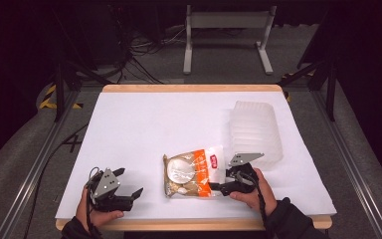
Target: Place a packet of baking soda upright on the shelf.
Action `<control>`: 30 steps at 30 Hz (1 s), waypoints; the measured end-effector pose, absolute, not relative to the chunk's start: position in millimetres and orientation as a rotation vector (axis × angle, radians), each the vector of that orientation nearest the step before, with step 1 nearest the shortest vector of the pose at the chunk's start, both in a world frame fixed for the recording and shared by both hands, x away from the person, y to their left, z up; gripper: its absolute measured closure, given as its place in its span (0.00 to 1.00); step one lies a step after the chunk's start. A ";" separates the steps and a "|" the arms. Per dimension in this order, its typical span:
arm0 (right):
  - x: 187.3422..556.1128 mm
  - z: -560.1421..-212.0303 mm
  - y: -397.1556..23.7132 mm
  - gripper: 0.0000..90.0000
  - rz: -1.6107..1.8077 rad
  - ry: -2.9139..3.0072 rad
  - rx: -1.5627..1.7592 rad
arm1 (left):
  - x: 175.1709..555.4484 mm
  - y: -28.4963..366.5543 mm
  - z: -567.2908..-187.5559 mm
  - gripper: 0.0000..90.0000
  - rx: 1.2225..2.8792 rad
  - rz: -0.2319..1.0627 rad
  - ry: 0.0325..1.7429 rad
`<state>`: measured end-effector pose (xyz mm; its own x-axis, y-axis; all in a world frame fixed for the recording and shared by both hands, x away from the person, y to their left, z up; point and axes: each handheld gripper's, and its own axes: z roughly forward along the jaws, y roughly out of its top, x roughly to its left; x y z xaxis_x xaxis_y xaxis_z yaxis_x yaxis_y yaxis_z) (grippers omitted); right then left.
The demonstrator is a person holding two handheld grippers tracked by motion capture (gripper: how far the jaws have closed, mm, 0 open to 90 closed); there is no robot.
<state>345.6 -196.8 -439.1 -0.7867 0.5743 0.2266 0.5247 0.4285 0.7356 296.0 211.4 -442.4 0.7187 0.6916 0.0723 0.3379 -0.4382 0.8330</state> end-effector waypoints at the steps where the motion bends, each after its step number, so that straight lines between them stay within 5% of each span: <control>1: 345.2 -436.7 -194.5 0.47 1.312 2.595 0.990 | 295.3 210.7 -441.7 0.14 2.055 0.516 0.779; 5: 346.3 -433.5 -191.8 0.69 1.300 2.564 0.982 | 294.9 208.9 -441.1 0.14 2.047 0.503 0.775; 15: 349.6 -420.0 -182.1 1.00 1.284 2.542 0.874 | 295.2 207.2 -439.5 0.14 2.057 0.483 0.790; 30: 357.9 -359.7 -149.8 1.00 1.188 2.629 0.486 | 297.2 211.7 -440.7 0.13 2.034 0.477 0.811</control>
